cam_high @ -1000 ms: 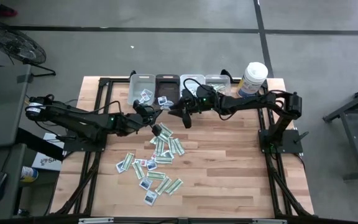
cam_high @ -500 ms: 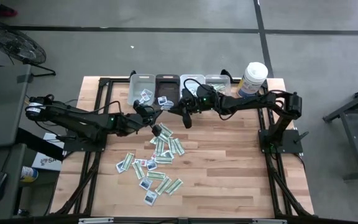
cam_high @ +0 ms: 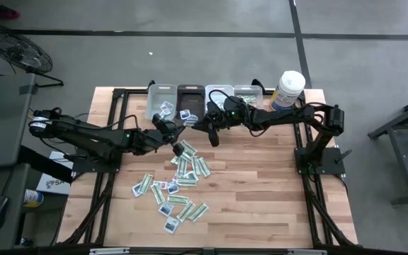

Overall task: Pick & Place First Aid Supplies
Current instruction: Put the green bandage into the transparent bin

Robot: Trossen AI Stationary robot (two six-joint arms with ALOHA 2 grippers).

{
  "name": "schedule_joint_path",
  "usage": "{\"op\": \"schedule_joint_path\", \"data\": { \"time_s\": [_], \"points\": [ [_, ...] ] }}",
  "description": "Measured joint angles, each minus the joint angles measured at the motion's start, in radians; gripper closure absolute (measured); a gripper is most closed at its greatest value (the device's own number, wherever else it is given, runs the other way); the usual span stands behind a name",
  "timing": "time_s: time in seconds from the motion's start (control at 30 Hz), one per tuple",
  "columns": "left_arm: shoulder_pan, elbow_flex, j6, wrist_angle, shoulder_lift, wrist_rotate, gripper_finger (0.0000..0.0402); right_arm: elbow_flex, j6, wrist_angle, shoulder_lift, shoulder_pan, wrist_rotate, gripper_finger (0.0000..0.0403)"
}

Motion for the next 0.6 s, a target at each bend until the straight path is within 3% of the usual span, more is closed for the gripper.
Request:
{"op": "schedule_joint_path", "data": {
  "time_s": [0.1, 0.27, 0.43, 0.6],
  "points": [
    [0.000, 0.000, 0.030, 0.000, 0.000, 0.005, 0.0380, 0.000, 0.001, -0.010, 0.000, 0.000, 0.000, 0.0403],
    [0.000, 0.000, 0.066, -0.024, -0.001, -0.010, 0.0312, 0.000, 0.002, -0.047, 0.000, 0.000, 0.002, 0.0403],
    [0.000, 0.000, -0.007, -0.121, -0.004, -0.055, 0.0247, 0.000, -0.005, -0.102, -0.008, 0.000, -0.005, 0.0403],
    [0.000, 0.000, -0.045, -0.167, -0.004, -0.052, 0.0212, 0.000, -0.044, -0.172, -0.051, 0.000, 0.023, 0.0403]
  ]
}}
